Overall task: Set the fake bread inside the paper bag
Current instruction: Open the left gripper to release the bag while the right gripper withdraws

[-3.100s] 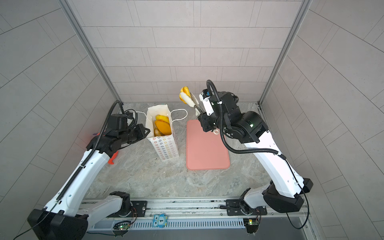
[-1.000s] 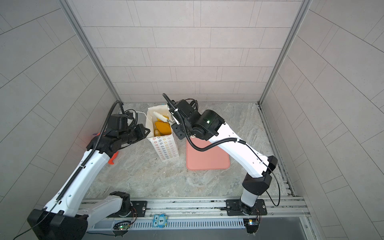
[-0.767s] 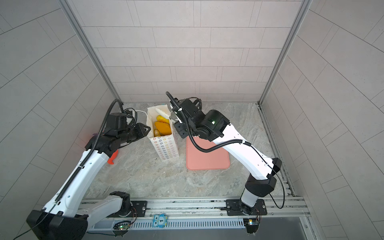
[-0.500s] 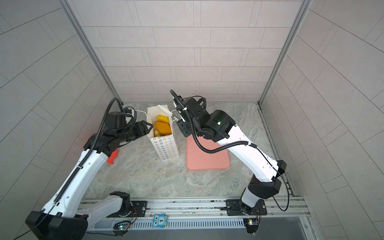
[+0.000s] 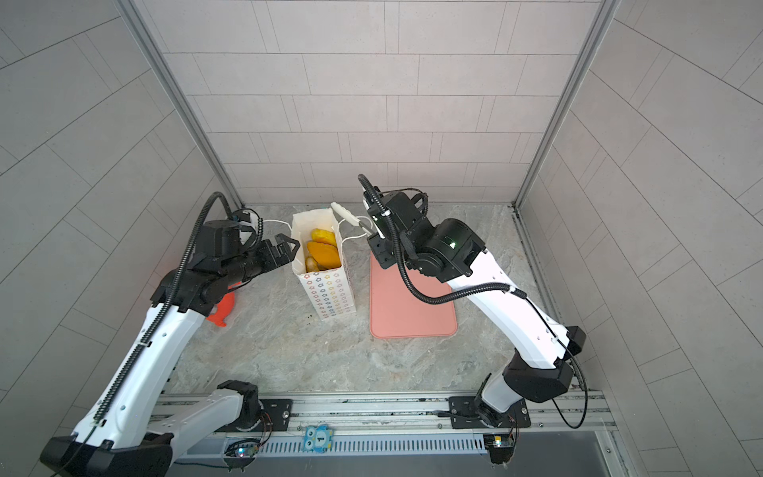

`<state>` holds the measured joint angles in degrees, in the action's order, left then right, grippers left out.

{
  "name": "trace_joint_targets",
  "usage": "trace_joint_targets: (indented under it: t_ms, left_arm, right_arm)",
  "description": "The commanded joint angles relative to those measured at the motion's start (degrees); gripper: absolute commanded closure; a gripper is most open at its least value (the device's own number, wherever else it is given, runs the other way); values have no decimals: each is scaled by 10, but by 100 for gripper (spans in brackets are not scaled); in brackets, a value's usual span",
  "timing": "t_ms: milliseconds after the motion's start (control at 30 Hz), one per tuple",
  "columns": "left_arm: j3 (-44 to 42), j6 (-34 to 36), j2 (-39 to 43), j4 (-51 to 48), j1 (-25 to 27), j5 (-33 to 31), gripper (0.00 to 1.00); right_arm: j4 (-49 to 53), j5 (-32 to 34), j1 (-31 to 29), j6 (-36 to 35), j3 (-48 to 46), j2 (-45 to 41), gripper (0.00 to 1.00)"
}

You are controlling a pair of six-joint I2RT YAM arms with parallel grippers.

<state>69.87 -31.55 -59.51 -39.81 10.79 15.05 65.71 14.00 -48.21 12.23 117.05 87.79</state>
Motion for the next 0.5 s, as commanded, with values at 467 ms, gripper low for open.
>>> trace_joint_targets:
  t_ms: [467]
  left_arm:
    - [139,70,33,-49,-32,-170,0]
  right_arm:
    - [-100,-32,237,16,-135,-138,49]
